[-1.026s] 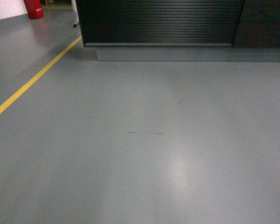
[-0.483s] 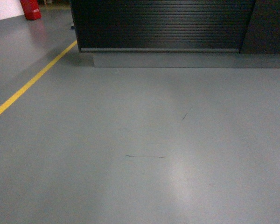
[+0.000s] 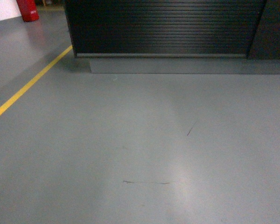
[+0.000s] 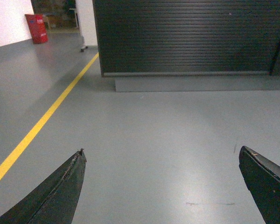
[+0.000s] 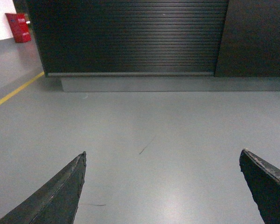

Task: Place dark red mango on scale at checkout

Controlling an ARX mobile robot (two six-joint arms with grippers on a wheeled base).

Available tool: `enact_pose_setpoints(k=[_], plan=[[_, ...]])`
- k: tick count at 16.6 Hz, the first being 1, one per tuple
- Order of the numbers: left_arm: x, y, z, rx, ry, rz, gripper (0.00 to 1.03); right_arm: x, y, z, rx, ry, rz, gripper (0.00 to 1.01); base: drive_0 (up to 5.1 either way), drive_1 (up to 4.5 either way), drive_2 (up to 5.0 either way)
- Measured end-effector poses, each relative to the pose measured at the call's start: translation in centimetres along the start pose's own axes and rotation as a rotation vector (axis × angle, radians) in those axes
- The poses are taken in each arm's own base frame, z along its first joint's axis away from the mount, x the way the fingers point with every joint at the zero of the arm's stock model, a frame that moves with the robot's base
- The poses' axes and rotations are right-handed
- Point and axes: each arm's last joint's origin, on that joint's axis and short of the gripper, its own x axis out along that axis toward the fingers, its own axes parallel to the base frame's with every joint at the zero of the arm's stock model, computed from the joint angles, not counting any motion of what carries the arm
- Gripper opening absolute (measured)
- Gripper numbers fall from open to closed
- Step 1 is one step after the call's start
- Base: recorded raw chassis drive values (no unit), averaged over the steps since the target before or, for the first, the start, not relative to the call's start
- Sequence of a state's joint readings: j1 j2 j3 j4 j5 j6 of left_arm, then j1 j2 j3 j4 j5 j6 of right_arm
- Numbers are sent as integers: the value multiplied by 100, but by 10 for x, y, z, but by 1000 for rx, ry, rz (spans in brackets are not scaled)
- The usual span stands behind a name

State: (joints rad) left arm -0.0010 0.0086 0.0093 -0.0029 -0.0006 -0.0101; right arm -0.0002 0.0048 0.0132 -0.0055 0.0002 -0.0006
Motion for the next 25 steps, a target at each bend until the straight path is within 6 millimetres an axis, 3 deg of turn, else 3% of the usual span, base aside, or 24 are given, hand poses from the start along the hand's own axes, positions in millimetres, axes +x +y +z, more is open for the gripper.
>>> enact_pose_setpoints(k=[25], plan=[[0, 0, 0, 0, 1, 0, 98, 0, 0, 0, 0, -2, 0, 98, 1, 425, -423]])
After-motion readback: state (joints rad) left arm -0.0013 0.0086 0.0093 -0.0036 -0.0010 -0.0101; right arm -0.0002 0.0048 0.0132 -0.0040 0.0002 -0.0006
